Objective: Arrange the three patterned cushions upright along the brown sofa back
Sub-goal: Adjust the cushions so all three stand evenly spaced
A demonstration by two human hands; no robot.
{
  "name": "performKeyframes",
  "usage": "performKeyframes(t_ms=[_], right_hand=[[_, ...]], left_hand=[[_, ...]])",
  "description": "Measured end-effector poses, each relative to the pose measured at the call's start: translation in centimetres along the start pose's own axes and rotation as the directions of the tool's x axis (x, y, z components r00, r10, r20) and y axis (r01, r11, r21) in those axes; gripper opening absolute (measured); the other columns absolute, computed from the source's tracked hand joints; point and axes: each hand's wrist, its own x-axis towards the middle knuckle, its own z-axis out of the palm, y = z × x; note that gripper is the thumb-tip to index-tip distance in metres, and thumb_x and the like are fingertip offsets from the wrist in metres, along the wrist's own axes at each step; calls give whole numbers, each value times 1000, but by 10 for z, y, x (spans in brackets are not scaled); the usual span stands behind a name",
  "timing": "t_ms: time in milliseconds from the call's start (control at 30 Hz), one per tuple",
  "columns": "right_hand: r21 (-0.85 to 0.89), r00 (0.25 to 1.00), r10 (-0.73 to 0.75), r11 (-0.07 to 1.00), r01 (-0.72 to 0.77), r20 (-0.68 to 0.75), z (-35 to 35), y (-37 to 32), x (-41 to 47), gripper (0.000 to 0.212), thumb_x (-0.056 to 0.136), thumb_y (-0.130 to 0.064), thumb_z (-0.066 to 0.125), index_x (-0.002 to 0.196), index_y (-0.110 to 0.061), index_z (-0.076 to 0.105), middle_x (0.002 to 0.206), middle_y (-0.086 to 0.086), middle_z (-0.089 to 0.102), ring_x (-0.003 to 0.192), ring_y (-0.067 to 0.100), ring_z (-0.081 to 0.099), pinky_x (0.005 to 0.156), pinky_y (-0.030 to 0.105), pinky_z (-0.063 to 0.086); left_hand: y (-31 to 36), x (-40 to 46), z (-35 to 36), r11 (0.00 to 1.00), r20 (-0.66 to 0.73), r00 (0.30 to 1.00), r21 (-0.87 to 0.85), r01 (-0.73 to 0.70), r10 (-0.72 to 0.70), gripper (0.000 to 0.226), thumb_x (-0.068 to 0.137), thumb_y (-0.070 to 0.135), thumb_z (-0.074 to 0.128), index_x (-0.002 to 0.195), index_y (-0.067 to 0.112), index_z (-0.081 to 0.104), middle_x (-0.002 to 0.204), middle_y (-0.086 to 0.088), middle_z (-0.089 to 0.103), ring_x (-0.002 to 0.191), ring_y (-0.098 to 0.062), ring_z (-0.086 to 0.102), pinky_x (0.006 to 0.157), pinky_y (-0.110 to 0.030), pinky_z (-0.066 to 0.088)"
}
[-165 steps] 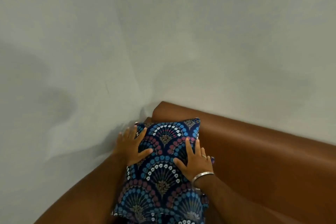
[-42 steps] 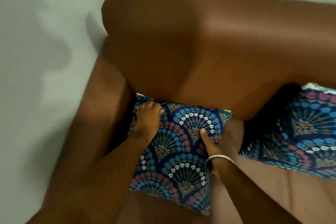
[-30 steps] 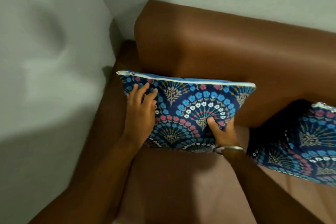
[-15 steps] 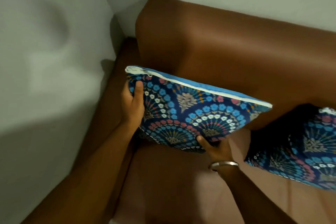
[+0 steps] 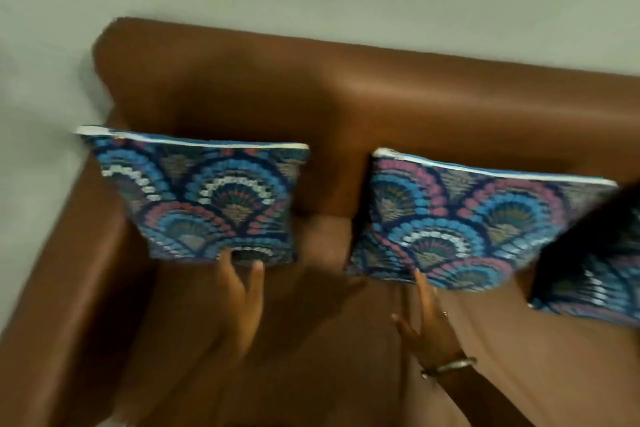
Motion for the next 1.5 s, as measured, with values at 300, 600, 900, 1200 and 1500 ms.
performKeyframes(t_ms=[300, 600, 900, 1200, 1500], right_hand=[[-273, 869, 186, 901, -337, -458, -296, 259, -41, 94, 83, -55, 63, 154, -19, 12, 162, 21, 13, 145, 50, 13, 108, 68, 23], [700, 780, 471, 712, -62, -411, -395, 365, 24, 86, 70, -68, 68, 141, -33, 36, 124, 9, 58, 105, 27, 60, 95, 50, 48], [734, 732, 490, 679, 20, -473, -382, 379, 32, 85, 75, -71, 64, 145, -51, 20, 151, -8, 43, 135, 18, 46, 108, 54, 42], [695, 631, 611, 702, -153, -478, -368, 337, 37, 108, 73, -80, 48, 153, -29, -3, 160, 8, 27, 143, 29, 31, 117, 47, 27], [547, 974, 183, 806, -228, 136, -177, 175, 0, 100, 81, -59, 64, 150, -33, -3, 164, 1, 6, 150, 23, 13, 107, 25, 21]], left_hand=[[243, -222, 361, 815, 579, 612, -174, -553, 539, 70, 93, 58, 49, 151, 23, 30, 155, -5, 41, 142, -19, 36, 114, -41, 37], [383, -195, 486, 921, 820, 567, -281, 271, 83, 69, 79, 57, 69, 135, 45, 31, 125, 18, 52, 116, -13, 51, 94, -43, 38], [384, -213, 513, 844, 671, 716, -485, 228, 192, 86, 62, 53, 82, 135, 36, 40, 126, 13, 59, 110, -3, 61, 85, -23, 52], [373, -196, 478, 929, 768, 619, -332, 163, 166, 77, 86, 44, 71, 149, 27, 30, 135, 7, 47, 127, -15, 47, 98, -33, 43], [138, -115, 240, 977, 308, 936, -74, 201, -169, 24, 92, 37, 64, 74, 21, 65, 70, -2, 64, 71, 1, 63, 76, -26, 50]])
